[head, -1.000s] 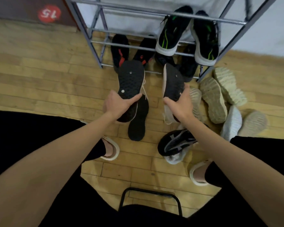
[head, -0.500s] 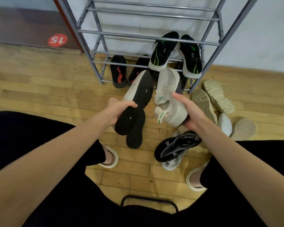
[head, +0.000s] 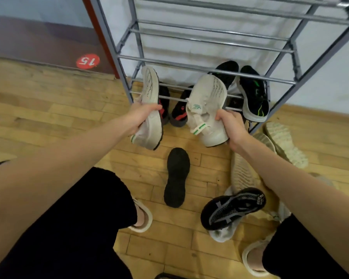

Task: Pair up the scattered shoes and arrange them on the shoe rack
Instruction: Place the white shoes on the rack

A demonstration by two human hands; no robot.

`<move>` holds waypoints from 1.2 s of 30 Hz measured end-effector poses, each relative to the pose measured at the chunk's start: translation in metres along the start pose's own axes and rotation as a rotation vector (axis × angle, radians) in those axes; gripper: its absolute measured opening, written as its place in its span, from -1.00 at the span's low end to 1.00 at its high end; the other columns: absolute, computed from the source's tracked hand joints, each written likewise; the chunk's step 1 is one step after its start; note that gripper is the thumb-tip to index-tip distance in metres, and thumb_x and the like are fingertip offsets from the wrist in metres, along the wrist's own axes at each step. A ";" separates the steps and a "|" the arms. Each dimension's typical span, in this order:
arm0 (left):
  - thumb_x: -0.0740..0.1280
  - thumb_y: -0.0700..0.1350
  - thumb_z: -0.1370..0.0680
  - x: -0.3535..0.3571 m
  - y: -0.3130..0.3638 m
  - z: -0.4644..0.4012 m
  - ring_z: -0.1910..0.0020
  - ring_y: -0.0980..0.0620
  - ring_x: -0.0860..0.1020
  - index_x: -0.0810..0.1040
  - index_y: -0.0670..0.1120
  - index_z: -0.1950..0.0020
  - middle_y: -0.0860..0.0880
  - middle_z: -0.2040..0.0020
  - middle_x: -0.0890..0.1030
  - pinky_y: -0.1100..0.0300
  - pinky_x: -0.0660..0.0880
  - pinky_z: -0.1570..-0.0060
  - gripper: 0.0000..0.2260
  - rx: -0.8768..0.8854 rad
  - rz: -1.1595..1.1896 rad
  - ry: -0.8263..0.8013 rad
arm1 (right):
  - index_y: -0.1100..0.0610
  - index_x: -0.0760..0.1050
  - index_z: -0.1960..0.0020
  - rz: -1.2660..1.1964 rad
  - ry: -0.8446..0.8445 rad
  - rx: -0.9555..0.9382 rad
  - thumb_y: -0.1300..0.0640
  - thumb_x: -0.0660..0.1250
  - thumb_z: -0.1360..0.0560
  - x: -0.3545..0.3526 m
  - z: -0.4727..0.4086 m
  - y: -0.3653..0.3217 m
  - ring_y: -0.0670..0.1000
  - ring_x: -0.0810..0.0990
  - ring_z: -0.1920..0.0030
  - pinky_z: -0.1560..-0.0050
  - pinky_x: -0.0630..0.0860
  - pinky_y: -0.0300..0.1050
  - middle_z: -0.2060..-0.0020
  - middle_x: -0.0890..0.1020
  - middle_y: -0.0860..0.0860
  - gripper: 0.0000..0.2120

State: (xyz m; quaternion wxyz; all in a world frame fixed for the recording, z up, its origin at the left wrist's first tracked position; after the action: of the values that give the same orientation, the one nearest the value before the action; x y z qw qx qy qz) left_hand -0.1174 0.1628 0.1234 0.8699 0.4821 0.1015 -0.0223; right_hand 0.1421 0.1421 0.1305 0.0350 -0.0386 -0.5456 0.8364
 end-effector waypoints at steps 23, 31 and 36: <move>0.28 0.21 -0.51 0.001 0.053 -0.216 -0.26 -0.28 0.43 0.52 -0.17 -0.21 -0.28 -0.29 0.44 -0.13 0.42 -0.24 -0.50 0.215 -0.947 0.509 | 0.33 0.19 -0.43 0.197 0.192 -0.145 0.12 -0.07 -0.67 0.111 -0.203 0.009 0.05 0.42 -0.14 -0.07 0.29 -0.19 -0.10 0.42 0.10 -0.59; 0.04 0.11 -0.64 0.012 0.056 -0.204 -0.24 -0.30 0.44 0.53 -0.23 -0.18 -0.29 -0.32 0.43 -0.14 0.39 -0.24 -0.54 0.371 -1.095 0.419 | 0.31 0.24 -0.40 0.342 0.074 -0.015 0.05 0.03 -0.62 0.126 -0.216 0.020 0.09 0.42 -0.10 -0.08 0.38 -0.05 -0.11 0.41 0.08 -0.55; 0.06 0.01 -0.63 0.016 0.032 -0.161 -0.38 -0.29 0.32 0.40 -0.21 -0.36 -0.31 -0.38 0.38 -0.12 0.22 -0.39 -0.58 0.477 -1.078 0.479 | 0.31 0.37 -0.26 0.592 0.039 -0.179 0.09 0.06 -0.57 0.109 -0.180 0.026 0.18 0.48 -0.07 0.04 0.33 -0.01 -0.13 0.50 0.23 -0.62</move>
State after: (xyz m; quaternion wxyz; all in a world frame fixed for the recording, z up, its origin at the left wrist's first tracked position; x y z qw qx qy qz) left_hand -0.1226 0.3163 0.0637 0.5583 0.5355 0.5141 -0.3705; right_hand 0.0517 0.3068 0.0313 -0.2034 -0.2148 -0.5815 0.7579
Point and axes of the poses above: each hand's wrist, its own z-axis away from the middle knuckle, its own x-axis out of the palm, y = z × x, the point moved 5 cm from there along -z, towards the middle knuckle
